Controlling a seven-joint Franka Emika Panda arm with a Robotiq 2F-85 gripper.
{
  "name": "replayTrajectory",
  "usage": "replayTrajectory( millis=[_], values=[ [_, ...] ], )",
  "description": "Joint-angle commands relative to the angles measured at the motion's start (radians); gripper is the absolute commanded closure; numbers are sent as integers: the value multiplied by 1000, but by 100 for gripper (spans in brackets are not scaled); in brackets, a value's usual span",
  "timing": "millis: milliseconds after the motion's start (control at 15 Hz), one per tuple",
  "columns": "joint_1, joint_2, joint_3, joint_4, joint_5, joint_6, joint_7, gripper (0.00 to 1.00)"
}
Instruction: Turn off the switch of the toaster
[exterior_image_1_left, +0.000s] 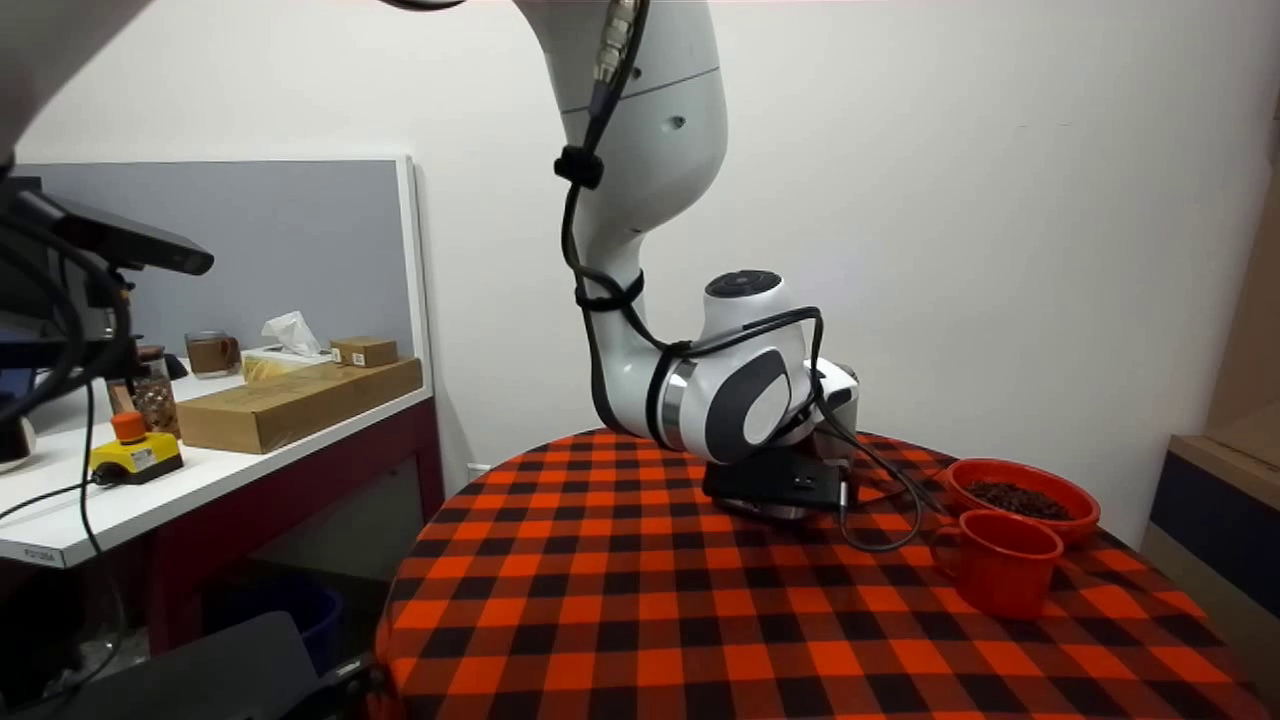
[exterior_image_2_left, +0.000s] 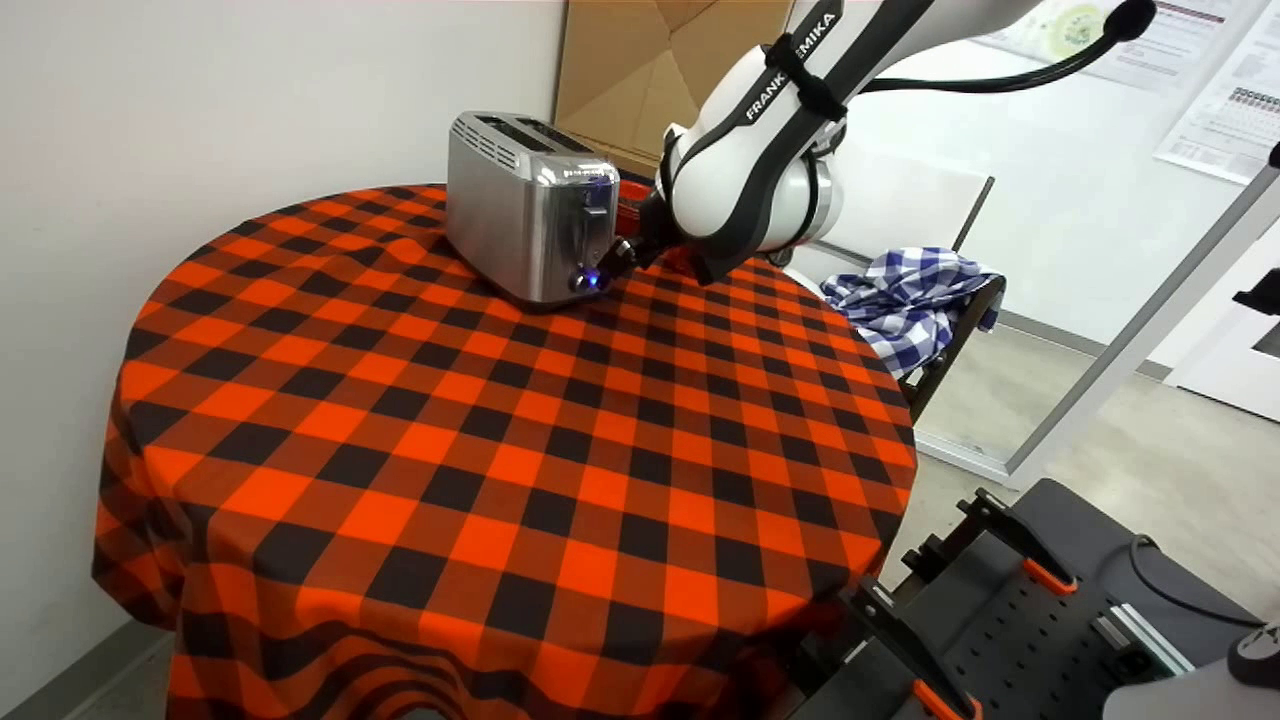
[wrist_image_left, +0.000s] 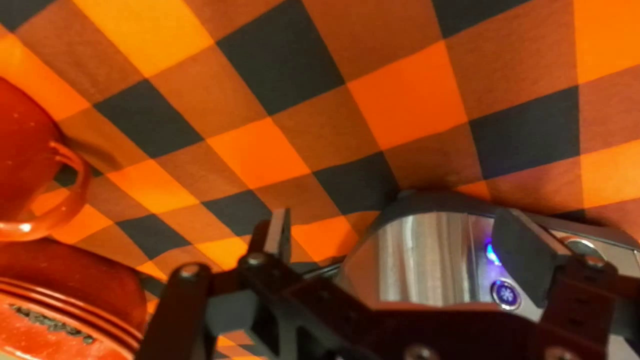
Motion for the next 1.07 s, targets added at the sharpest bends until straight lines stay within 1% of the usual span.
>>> replayTrajectory(
  millis=[0,67,133,267,333,467,533,600,733,800,867,1000],
  values=[
    [-25,3,18,-13,-21,68,27,0],
    [-75,-6,72,-19,-45,13,10,0],
    [-165,-15,172,-26,-77,-64,-11,0],
    [-286,-11,318,-38,-84,-174,-63,0],
    [-352,-8,394,-45,-65,-228,-104,0],
    [-492,-19,539,-59,4,-377,-214,0],
    [-538,-44,581,-73,55,-466,-254,0],
    [-567,-66,604,-76,108,-554,-286,0],
    [-592,-142,606,-96,208,-724,-307,0],
    [-580,-196,580,-110,251,-801,-291,0],
    [-552,-251,540,-127,285,-856,-262,0],
    [-489,-366,466,-187,355,-910,-206,0]
  ],
)
